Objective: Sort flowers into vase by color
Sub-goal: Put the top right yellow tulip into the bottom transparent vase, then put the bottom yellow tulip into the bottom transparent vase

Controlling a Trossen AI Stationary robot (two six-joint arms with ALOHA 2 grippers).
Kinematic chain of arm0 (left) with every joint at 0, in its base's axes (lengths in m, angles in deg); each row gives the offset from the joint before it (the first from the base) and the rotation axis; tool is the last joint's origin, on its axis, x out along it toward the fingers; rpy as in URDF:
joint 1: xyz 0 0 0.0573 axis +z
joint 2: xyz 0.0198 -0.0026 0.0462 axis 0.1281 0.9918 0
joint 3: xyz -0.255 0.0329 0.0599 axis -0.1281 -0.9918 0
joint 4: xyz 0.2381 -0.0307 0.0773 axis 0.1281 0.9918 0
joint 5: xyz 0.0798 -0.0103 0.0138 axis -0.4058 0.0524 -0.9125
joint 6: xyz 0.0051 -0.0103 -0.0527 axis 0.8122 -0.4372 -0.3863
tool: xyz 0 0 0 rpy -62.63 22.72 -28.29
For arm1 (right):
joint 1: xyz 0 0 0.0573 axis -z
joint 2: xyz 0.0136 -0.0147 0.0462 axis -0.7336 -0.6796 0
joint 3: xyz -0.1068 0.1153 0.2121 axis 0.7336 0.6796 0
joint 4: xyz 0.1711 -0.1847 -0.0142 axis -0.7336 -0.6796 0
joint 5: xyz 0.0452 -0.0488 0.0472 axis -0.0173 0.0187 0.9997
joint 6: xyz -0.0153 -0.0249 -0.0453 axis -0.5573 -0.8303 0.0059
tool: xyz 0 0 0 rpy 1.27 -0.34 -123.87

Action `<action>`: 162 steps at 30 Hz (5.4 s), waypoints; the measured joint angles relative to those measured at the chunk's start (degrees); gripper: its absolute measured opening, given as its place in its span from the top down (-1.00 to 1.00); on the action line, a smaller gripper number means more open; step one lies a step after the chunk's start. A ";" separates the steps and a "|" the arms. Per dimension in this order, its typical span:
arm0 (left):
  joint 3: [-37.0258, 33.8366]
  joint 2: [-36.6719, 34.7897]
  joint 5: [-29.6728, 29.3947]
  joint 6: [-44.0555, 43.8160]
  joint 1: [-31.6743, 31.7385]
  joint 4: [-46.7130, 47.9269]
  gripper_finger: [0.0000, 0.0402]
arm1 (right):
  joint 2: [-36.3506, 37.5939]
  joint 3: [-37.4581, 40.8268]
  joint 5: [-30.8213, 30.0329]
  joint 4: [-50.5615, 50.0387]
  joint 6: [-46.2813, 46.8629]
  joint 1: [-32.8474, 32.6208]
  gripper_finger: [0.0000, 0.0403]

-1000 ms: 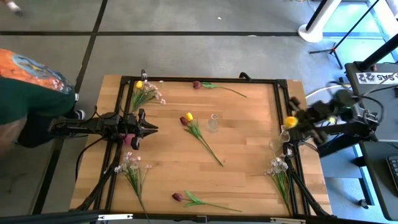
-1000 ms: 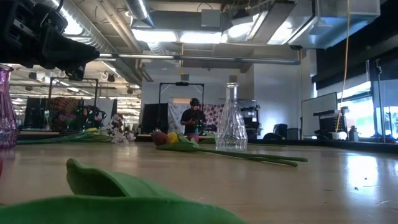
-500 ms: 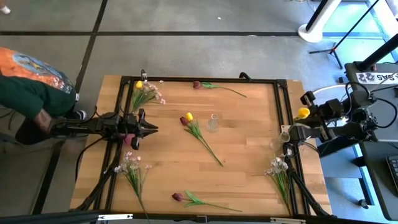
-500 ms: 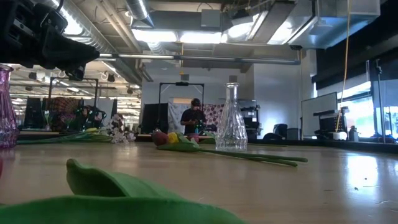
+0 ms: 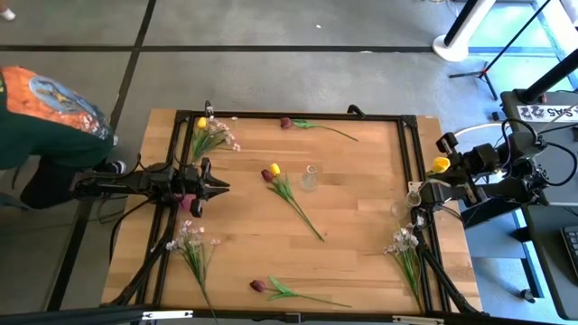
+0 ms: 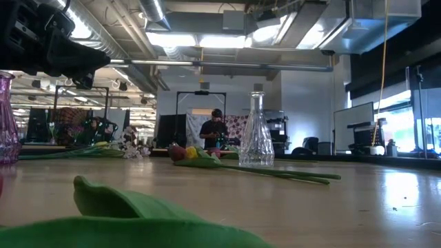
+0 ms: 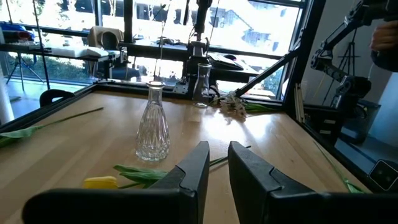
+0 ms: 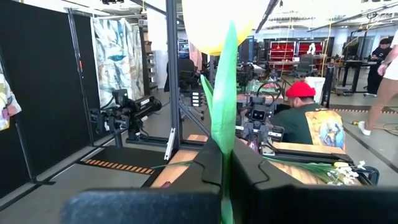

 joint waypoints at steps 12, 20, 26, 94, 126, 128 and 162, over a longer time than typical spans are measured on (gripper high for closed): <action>0.00 0.01 0.00 0.01 -0.02 0.00 0.71 | 0.20 0.76 0.01 0.25 -0.35 0.00 0.97; 0.00 0.00 0.00 0.00 0.00 0.00 0.72 | 2.32 0.79 -0.59 -2.14 -0.15 0.02 0.97; 0.00 0.01 0.00 0.00 0.00 0.00 0.72 | 3.71 0.79 -1.98 -3.11 0.00 0.02 0.97; 0.00 -0.01 0.00 0.00 -0.02 0.00 0.72 | 3.74 10.93 0.50 -5.25 12.11 0.02 0.97; 0.00 -0.01 0.00 0.00 -0.01 0.00 0.71 | 11.01 9.43 -5.64 -21.88 8.79 0.02 0.78; 0.00 -0.01 0.00 0.00 -0.02 -0.02 0.72 | 11.02 8.49 -6.59 -23.80 8.48 0.02 0.63; 0.00 -0.01 0.00 0.00 0.00 -0.04 0.72 | -15.00 -32.13 -13.52 -45.20 18.93 0.02 -0.65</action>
